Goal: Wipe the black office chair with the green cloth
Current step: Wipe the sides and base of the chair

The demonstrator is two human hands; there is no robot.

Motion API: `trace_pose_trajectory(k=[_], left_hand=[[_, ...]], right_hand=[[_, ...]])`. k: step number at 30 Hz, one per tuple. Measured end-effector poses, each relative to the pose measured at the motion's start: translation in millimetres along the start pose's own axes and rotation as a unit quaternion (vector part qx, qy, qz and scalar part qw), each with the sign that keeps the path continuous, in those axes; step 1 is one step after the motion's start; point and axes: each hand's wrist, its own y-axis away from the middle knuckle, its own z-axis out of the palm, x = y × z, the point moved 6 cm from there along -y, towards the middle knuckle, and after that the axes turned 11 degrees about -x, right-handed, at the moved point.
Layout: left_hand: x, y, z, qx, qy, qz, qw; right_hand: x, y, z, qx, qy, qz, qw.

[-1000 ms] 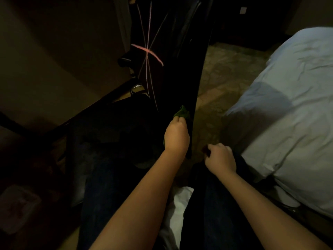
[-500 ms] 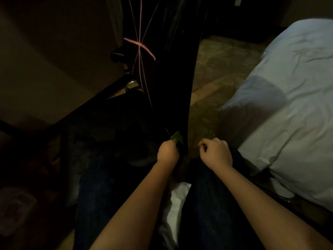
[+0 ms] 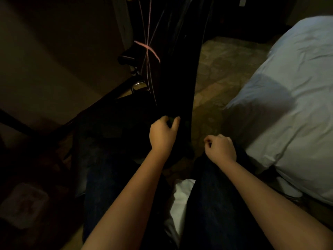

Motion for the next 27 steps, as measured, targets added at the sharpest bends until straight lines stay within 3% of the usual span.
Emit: trace_pose_trajectory(k=[4,10,16,27], left_hand=[[40.8,-3.4,-21.4,0.064,0.094,0.067,0.991],[77.1,-3.2,-32.8,0.13,-0.051,0.142,0.98],[98.4,-1.6,-41.5,0.168,-0.067,0.196,0.964],[80.1,-2.1,-10.2,0.18,-0.11,0.176,0.962]], right_hand=[[5.9,-1.5,3.7,-0.025,0.003,0.006,1.0],[13.5,-1.6,4.4,-0.038,-0.042,0.023,0.998],[10.3,-1.3,1.6,-0.012,-0.062,0.014,0.998],[10.2,-4.1,6.0,-0.033,-0.02,0.031,0.999]])
